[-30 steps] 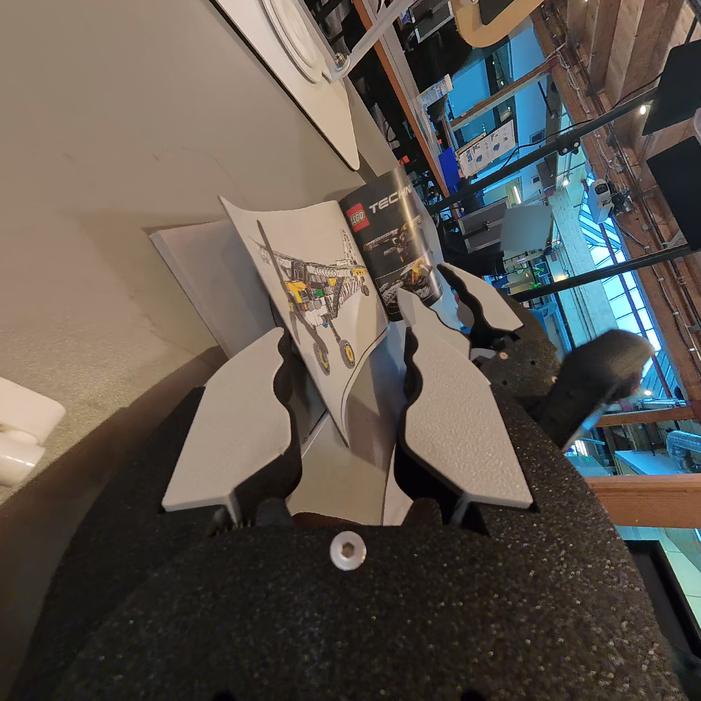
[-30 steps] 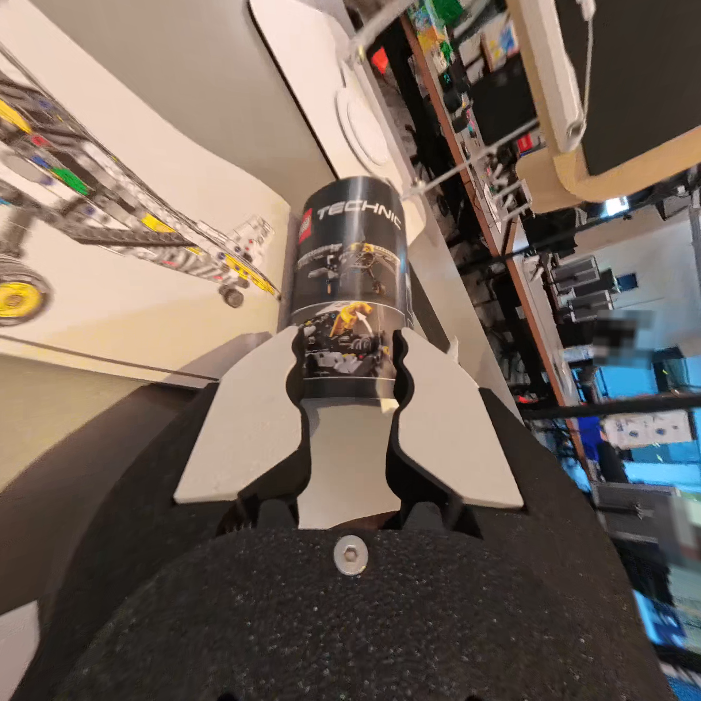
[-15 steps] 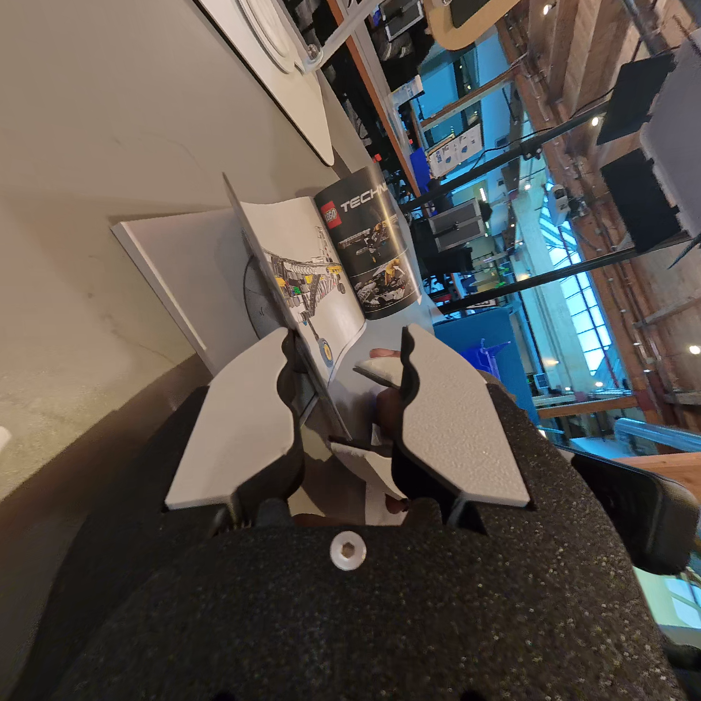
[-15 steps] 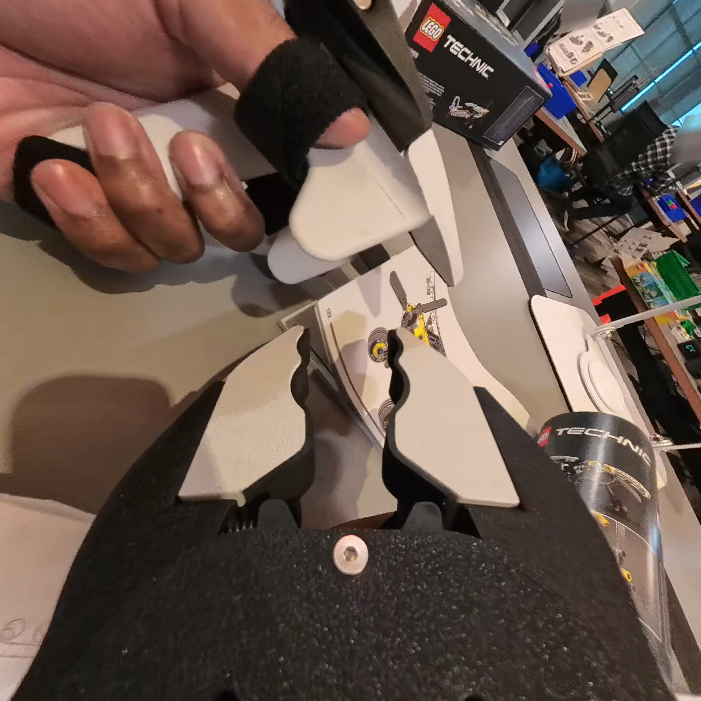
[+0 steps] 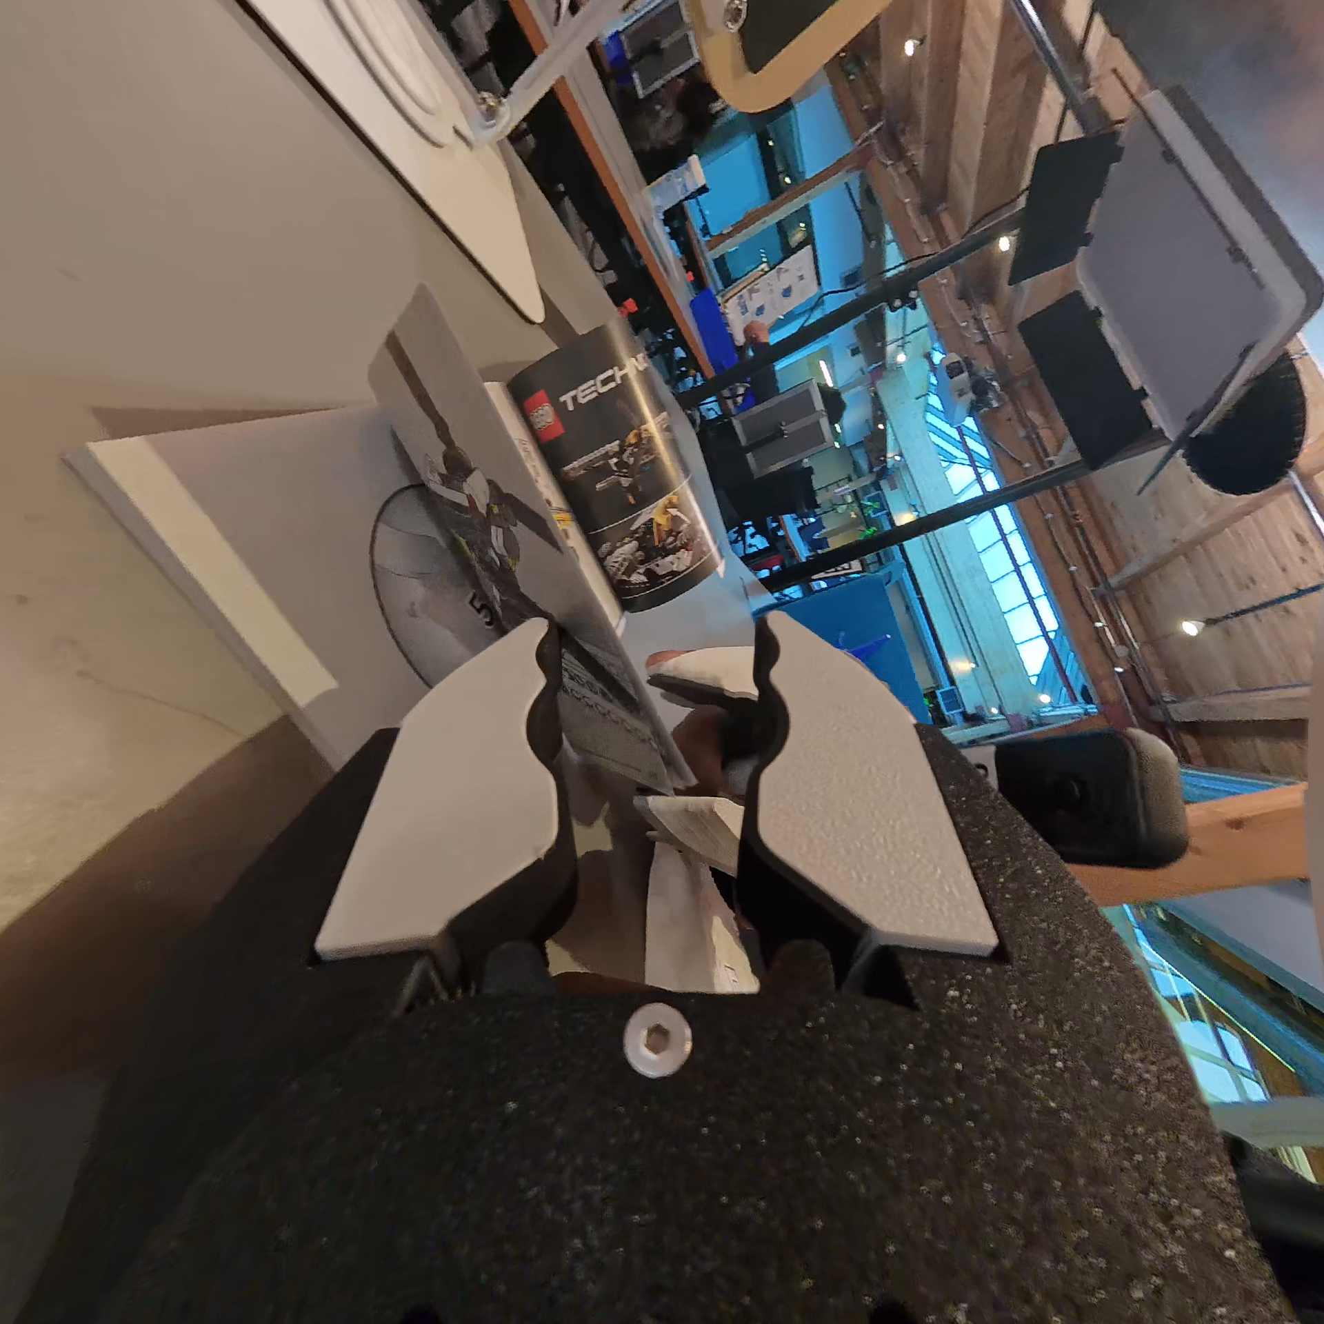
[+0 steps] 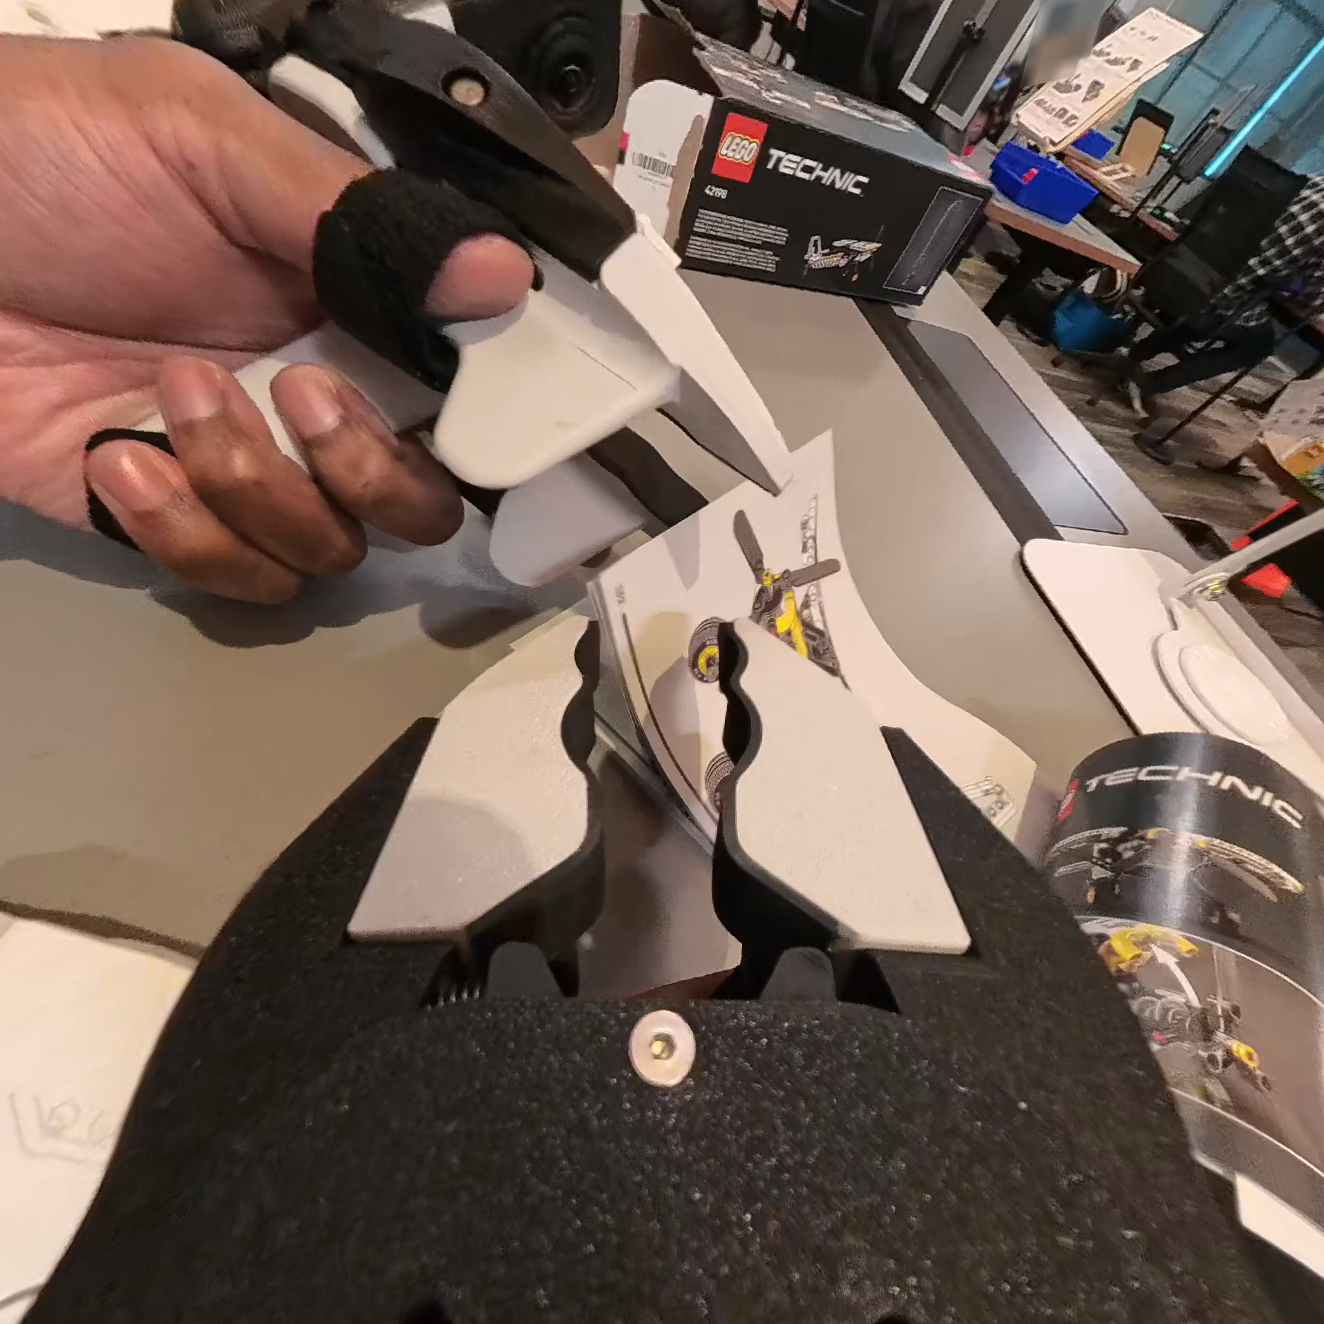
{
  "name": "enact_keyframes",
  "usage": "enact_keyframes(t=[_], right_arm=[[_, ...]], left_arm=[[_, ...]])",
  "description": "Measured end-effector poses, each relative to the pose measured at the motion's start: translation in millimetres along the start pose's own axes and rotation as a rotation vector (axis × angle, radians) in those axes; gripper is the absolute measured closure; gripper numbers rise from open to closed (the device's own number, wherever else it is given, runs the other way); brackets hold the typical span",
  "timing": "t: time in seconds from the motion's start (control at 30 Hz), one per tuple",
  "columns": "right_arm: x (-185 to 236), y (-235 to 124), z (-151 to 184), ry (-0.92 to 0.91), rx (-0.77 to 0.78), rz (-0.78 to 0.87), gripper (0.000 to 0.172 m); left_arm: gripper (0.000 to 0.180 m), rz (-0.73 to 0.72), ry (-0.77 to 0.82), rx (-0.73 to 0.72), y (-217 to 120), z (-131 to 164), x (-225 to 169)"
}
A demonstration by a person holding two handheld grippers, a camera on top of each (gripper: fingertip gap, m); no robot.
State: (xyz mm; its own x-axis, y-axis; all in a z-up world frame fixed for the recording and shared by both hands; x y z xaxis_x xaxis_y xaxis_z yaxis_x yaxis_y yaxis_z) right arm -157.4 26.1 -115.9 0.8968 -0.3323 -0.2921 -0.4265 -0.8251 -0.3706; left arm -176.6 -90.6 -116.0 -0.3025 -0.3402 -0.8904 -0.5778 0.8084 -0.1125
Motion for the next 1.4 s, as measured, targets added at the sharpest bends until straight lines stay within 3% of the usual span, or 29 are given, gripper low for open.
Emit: enact_keyframes(t=[0.1, 0.27, 0.4, 0.67, 1.4], right_arm=[[-3.6, -6.2, -0.8, 0.073, -0.043, -0.053, 0.140], [-20.3, -15.4, -0.2, 0.342, -0.142, -0.147, 0.140], [-28.4, -10.6, -4.2, 0.467, -0.098, -0.175, 0.136], [-20.4, 1.2, -13.6, 0.472, 0.091, -0.129, 0.133], [-29.5, 5.4, 6.5, 0.653, 0.077, -0.184, 0.135]], left_arm=[[0.131, 0.028, -0.030, -0.005, 0.4, 0.5, 1.0], [0.132, 0.009, -0.019, 0.003, 0.2, 0.1, 3.2], [0.133, -0.023, 0.010, 0.023, 1.7, 2.3, 4.2], [0.133, -0.008, 0.013, 0.012, 1.7, 2.1, 1.8], [0.133, -0.038, 0.020, 0.040, 2.8, 4.6, 6.1]])
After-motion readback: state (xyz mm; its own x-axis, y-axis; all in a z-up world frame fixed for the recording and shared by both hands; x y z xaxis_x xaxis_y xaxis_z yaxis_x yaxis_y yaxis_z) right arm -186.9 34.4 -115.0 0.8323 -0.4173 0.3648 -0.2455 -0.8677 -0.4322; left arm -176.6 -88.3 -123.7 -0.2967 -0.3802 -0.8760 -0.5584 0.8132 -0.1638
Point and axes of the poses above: each gripper's, where its closed fingertips meet, y out along the fingers, z out of its underside, x = y × z across the jaws, the point moved 7 cm from there along -y, back along the fingers, and after that the axes turned 1 degree about -z, right-handed, at the moved point
